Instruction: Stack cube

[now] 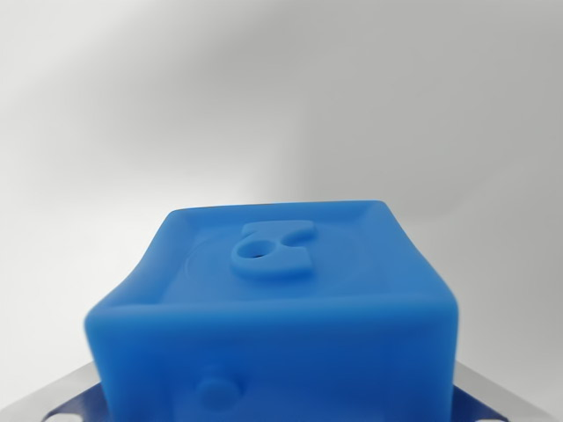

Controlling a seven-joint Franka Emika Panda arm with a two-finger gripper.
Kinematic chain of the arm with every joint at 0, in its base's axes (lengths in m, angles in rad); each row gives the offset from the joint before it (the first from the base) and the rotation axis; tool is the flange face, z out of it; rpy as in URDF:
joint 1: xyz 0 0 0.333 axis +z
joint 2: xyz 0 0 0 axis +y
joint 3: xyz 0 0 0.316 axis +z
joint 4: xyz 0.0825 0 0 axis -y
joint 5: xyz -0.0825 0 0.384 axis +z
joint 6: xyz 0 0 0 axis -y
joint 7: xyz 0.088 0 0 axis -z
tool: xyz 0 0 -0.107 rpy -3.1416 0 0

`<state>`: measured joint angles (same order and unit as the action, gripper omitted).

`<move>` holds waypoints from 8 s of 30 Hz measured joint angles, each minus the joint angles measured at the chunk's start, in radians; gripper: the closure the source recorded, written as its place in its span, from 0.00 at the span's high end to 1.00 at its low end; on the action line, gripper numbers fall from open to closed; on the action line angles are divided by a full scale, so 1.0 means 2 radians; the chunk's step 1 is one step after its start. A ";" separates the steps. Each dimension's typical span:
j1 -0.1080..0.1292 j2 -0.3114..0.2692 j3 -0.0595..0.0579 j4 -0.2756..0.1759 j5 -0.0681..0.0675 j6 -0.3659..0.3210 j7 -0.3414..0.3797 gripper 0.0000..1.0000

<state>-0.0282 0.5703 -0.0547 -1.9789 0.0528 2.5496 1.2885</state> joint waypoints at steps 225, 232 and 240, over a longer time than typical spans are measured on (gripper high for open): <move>0.055 -0.337 0.050 -0.298 -0.024 -0.039 -0.541 0.00; 0.059 -0.342 0.050 -0.305 -0.024 -0.036 -0.553 0.00; 0.059 -0.305 0.050 -0.311 -0.024 0.002 -0.554 0.00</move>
<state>0.0895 -0.0400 0.0454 -2.6005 0.0048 2.5529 0.1812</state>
